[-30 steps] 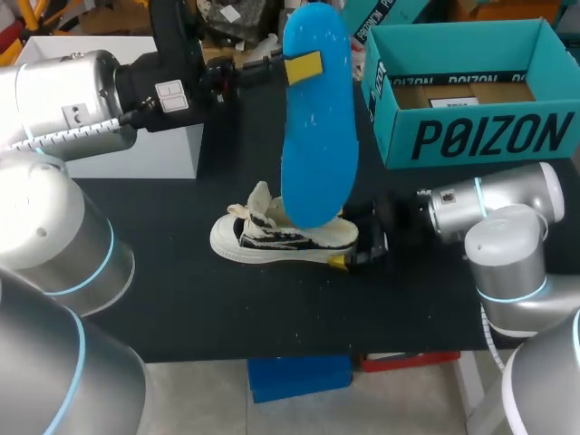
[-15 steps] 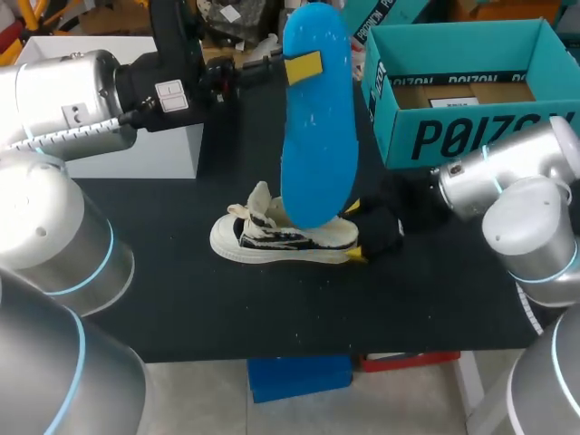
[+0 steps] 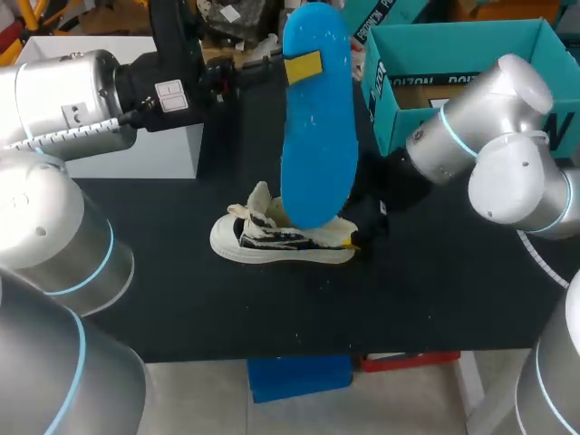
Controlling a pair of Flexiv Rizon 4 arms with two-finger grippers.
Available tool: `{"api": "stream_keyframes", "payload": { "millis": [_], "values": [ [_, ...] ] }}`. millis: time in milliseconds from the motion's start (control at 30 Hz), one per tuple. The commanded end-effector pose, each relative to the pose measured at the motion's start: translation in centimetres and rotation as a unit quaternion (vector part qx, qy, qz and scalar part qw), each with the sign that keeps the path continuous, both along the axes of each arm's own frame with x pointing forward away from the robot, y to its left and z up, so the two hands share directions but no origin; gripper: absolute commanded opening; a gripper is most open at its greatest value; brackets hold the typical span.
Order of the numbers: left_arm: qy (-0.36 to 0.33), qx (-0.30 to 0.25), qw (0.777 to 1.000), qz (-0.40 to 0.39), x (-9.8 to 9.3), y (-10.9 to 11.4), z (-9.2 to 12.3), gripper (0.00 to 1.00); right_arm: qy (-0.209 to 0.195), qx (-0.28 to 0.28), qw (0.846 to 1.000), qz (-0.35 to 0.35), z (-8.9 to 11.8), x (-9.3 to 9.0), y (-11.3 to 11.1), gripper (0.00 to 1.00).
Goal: Take the shoe out of the shoebox, open the shoe tongue, remove and reinsert the insole, then place the shoe into the shoebox
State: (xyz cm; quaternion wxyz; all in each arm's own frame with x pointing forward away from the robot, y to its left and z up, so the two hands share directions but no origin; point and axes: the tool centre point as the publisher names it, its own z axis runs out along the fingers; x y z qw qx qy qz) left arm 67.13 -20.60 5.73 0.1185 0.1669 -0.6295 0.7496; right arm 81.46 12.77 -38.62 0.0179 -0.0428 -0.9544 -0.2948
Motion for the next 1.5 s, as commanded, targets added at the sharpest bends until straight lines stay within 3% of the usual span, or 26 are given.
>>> {"api": "stream_keyframes", "payload": {
  "millis": [33,267,867,1267,1500],
  "values": [
    [0.000,0.000,1.000,0.001,-0.1,0.0,0.0,0.00,0.011,-0.335,0.941,0.032,-0.4,0.4,1.4,1.00],
    [0.000,0.000,1.000,0.001,-0.1,0.0,0.0,0.00,-0.002,-0.368,0.929,0.048,-1.3,0.5,2.2,1.00],
    [0.000,0.000,1.000,0.001,-0.1,0.0,0.0,0.00,-0.011,-0.362,0.931,0.042,-2.5,0.7,2.7,1.00],
    [0.000,0.000,1.000,0.001,-0.1,0.0,0.0,0.00,-0.023,-0.328,0.944,0.034,-2.2,0.5,2.4,1.00],
    [0.000,0.000,1.000,0.001,-0.1,0.0,0.0,0.00,-0.036,-0.269,0.962,0.021,-1.3,0.1,1.5,1.00]
  ]
}}
